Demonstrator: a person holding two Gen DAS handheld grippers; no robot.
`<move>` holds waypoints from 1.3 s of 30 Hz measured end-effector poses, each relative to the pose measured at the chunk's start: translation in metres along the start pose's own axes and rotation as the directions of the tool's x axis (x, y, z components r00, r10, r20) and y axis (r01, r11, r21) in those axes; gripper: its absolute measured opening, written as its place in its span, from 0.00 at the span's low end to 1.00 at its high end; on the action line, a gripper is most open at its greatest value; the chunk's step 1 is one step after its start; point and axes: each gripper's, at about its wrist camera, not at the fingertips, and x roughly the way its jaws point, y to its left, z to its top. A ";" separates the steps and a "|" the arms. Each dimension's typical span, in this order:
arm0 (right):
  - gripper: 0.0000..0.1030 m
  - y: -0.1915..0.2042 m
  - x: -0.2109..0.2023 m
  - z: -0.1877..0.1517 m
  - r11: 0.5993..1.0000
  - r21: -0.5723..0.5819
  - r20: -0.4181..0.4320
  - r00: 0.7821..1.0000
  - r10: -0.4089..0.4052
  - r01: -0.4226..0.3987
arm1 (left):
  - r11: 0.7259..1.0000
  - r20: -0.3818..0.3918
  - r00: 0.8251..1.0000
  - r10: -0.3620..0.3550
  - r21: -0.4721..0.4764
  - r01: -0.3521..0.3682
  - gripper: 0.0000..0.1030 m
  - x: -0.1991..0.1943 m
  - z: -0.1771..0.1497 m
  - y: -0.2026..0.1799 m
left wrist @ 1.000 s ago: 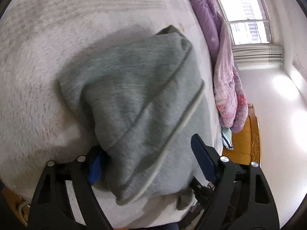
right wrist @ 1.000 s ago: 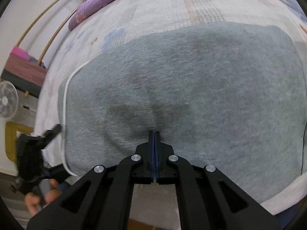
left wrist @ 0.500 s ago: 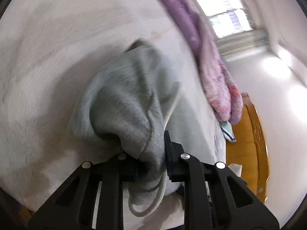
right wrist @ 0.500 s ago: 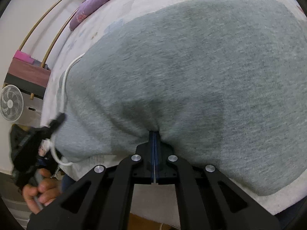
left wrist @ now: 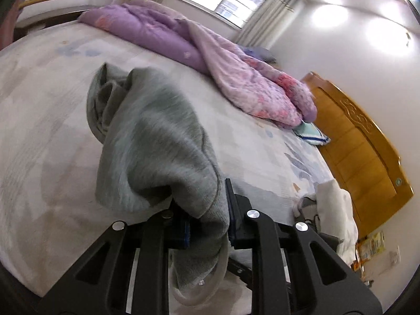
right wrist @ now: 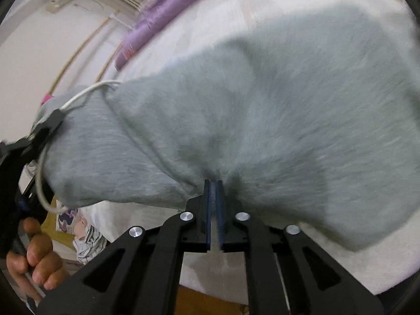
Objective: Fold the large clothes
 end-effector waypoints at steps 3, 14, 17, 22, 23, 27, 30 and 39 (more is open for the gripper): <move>0.13 0.004 -0.041 -0.002 0.996 -0.084 0.108 0.993 0.050 -0.041 | 0.999 -0.019 1.000 -0.022 0.027 0.023 0.18 0.009 0.004 -0.023; 0.37 -0.077 -0.125 0.019 0.982 0.170 0.289 0.957 0.027 -0.079 | 0.982 -0.150 0.986 -0.071 0.160 0.095 0.18 0.079 -0.023 -0.113; 0.39 -0.091 -0.146 0.018 0.959 0.207 0.317 0.941 0.121 -0.193 | 0.977 -0.202 0.976 -0.080 0.179 0.117 0.18 0.106 -0.042 -0.130; 0.48 -0.108 -0.154 0.039 0.912 0.279 0.319 0.925 0.209 -0.302 | 0.971 -0.270 0.958 -0.097 0.185 0.150 0.19 0.138 -0.069 -0.140; 0.48 -0.107 -0.152 0.044 0.911 0.284 0.311 0.927 0.209 -0.300 | 0.968 -0.280 0.955 -0.094 0.199 0.154 0.19 0.144 -0.075 -0.142; 0.49 -0.103 -0.148 0.056 0.899 0.269 0.309 0.915 0.260 -0.346 | 0.957 -0.297 0.951 -0.085 0.240 0.160 0.19 0.153 -0.089 -0.151; 0.52 -0.094 -0.149 0.061 0.899 0.241 0.295 0.910 0.290 -0.365 | 0.950 -0.311 0.947 -0.080 0.263 0.167 0.19 0.159 -0.095 -0.156; 0.53 -0.068 -0.130 0.079 0.980 0.159 0.195 0.977 0.091 -0.123 | 0.928 -0.316 0.947 -0.064 0.329 0.173 0.19 0.162 -0.097 -0.159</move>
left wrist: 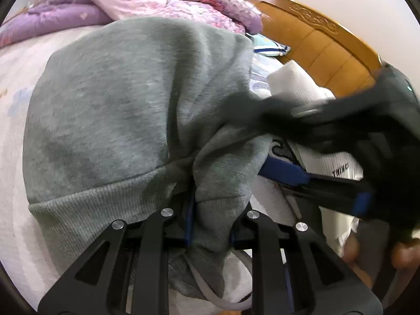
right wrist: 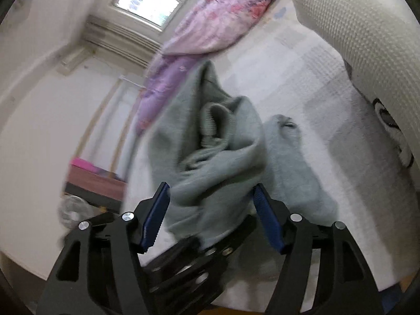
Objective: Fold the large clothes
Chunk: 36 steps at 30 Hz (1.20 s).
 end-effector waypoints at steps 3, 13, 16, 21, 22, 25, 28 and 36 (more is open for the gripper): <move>0.25 -0.008 0.008 0.000 0.999 0.012 -0.007 0.999 -0.042 0.042 | 1.000 -0.029 0.999 -0.028 -0.006 0.028 0.22 -0.006 0.001 0.006; 0.21 -0.031 0.001 0.001 0.994 0.017 -0.008 0.994 -0.111 0.111 | 0.978 0.002 0.978 -0.207 -0.021 0.207 0.37 -0.071 0.015 0.031; 0.22 -0.046 0.008 -0.001 0.979 0.014 -0.022 0.979 -0.203 0.203 | 0.992 0.033 0.994 -0.109 -0.061 0.111 0.38 -0.066 0.039 0.053; 0.33 -0.055 0.011 0.000 0.954 -0.026 -0.041 0.953 -0.301 0.300 | 0.996 -0.035 0.998 -0.043 -0.081 0.040 0.35 -0.019 0.079 0.072; 0.34 -0.052 0.005 0.000 0.950 -0.032 -0.032 0.950 -0.312 0.311 | 0.998 -0.035 0.999 -0.016 -0.065 0.014 0.35 -0.017 0.086 0.072; 0.36 -0.036 -0.018 0.001 0.918 -0.094 0.028 0.923 -0.384 0.385 | 0.998 -0.065 0.998 -0.005 -0.069 0.000 0.35 -0.007 0.089 0.077; 0.36 -0.013 -0.038 0.000 0.919 -0.141 0.083 0.929 -0.360 0.369 | 0.996 -0.075 0.997 0.015 -0.087 -0.022 0.35 -0.002 0.087 0.082; 0.32 -0.005 0.022 0.018 0.936 -0.212 0.043 0.960 -0.277 0.280 | 0.989 -0.085 0.994 0.069 -0.127 -0.079 0.32 0.007 0.096 0.093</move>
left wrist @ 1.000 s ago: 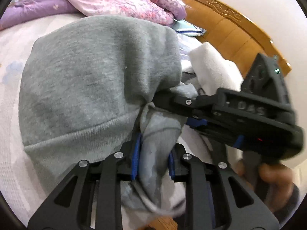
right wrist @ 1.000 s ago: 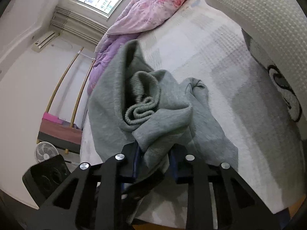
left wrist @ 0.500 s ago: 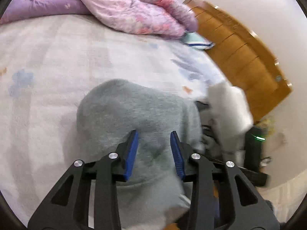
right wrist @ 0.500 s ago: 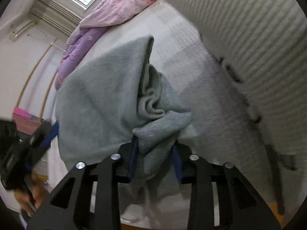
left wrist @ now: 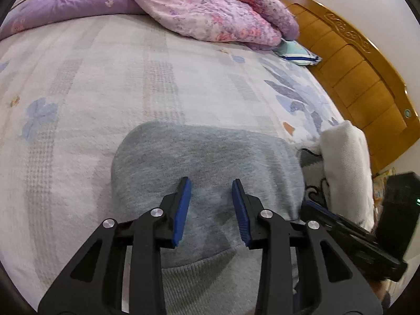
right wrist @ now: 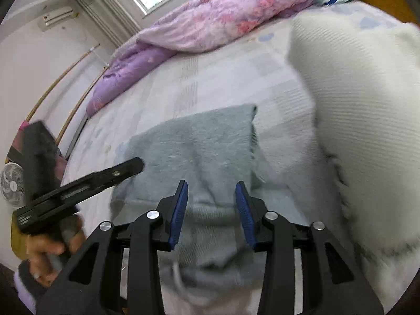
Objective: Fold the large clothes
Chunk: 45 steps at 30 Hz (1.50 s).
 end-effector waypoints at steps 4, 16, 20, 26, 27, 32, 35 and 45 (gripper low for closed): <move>0.22 -0.012 0.051 0.007 0.997 0.041 -0.134 0.989 -0.058 0.064 | 1.000 -0.027 1.000 0.000 -0.031 -0.001 0.24 0.011 0.008 0.010; 0.29 -0.014 0.008 -0.021 0.984 0.179 -0.111 0.993 0.032 -0.012 | 0.995 0.009 0.995 -0.097 0.005 0.097 0.57 -0.014 -0.006 0.005; 0.35 -0.013 -0.005 -0.054 0.954 0.294 -0.086 0.993 0.086 -0.057 | 0.995 0.024 0.996 -0.086 0.041 0.085 0.65 -0.025 -0.017 -0.007; 0.30 -0.027 0.032 -0.069 0.945 0.328 -0.132 0.990 0.051 -0.005 | 0.996 0.027 0.996 -0.091 0.003 0.091 0.72 -0.052 -0.039 -0.001; 0.30 -0.026 0.029 -0.068 0.942 0.335 -0.129 0.990 0.054 -0.008 | 0.998 0.028 0.998 -0.062 -0.003 0.062 0.73 -0.056 -0.045 0.002; 0.54 -0.038 -0.003 -0.081 0.874 0.475 -0.027 0.991 0.133 -0.104 | 0.997 0.001 1.000 -0.013 -0.070 0.013 0.73 -0.054 -0.077 0.026; 0.57 -0.042 -0.019 -0.092 0.853 0.509 0.024 0.992 0.121 -0.116 | 0.991 -0.031 0.999 -0.033 -0.127 0.029 0.73 -0.042 -0.094 0.038; 0.63 -0.051 -0.028 -0.133 0.720 0.670 0.106 0.983 0.150 -0.182 | 0.931 -0.019 0.980 -0.198 -0.316 0.182 0.83 -0.007 -0.109 0.061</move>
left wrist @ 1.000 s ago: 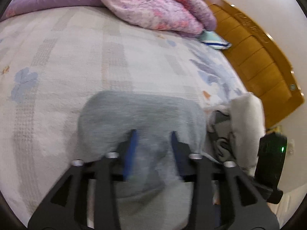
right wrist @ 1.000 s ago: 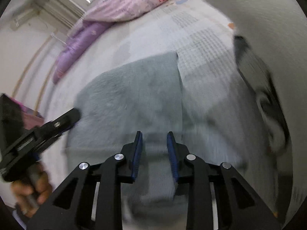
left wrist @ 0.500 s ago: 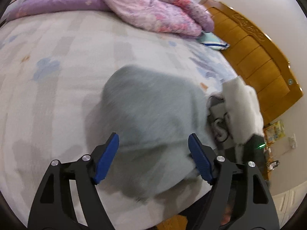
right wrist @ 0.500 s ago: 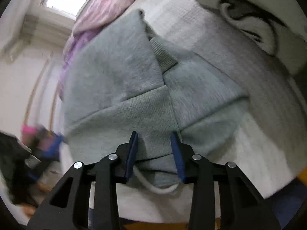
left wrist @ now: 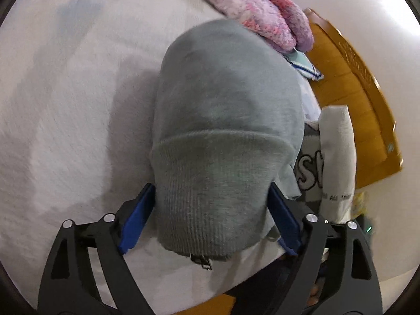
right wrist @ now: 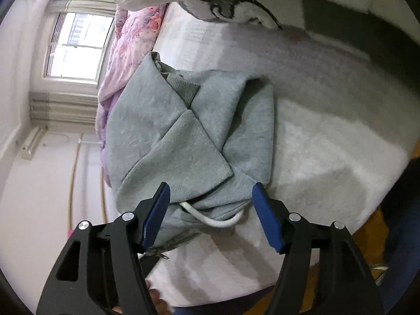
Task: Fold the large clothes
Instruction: 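Lift the folded grey hoodie with both grippers and carry it toward the white clothes stack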
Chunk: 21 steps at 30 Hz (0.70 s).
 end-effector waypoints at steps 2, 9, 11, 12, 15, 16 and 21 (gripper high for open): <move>0.68 -0.008 -0.002 -0.002 0.998 0.061 -0.005 1.000 0.027 -0.026 | 0.996 -0.001 0.999 -0.044 -0.078 0.044 0.85 0.005 -0.004 0.010; 0.77 -0.039 0.004 -0.012 0.973 0.194 0.024 0.992 0.122 -0.124 | 0.997 0.040 0.999 -0.023 -0.073 0.026 0.85 0.016 -0.014 0.001; 0.86 -0.040 0.007 -0.010 0.965 0.207 0.039 0.987 0.156 -0.161 | 0.995 0.050 0.998 -0.023 -0.091 0.027 0.81 0.016 -0.015 0.000; 0.88 -0.041 0.007 -0.010 0.959 0.217 0.049 0.983 0.177 -0.184 | 0.995 0.056 0.998 -0.023 -0.094 0.028 0.78 0.015 -0.015 0.000; 0.89 -0.041 0.001 -0.012 0.951 0.225 0.050 0.977 0.207 -0.213 | 0.994 0.070 0.996 -0.047 -0.096 0.053 0.66 0.006 -0.014 -0.004; 0.89 -0.042 0.001 -0.012 0.949 0.229 0.050 0.976 0.212 -0.218 | 0.993 0.072 0.996 -0.055 -0.105 0.062 0.65 0.004 -0.013 -0.005; 0.89 -0.043 0.008 -0.021 0.909 0.312 0.028 0.960 0.280 -0.274 | 0.979 0.075 0.990 -0.123 -0.155 0.134 0.64 -0.003 0.000 -0.015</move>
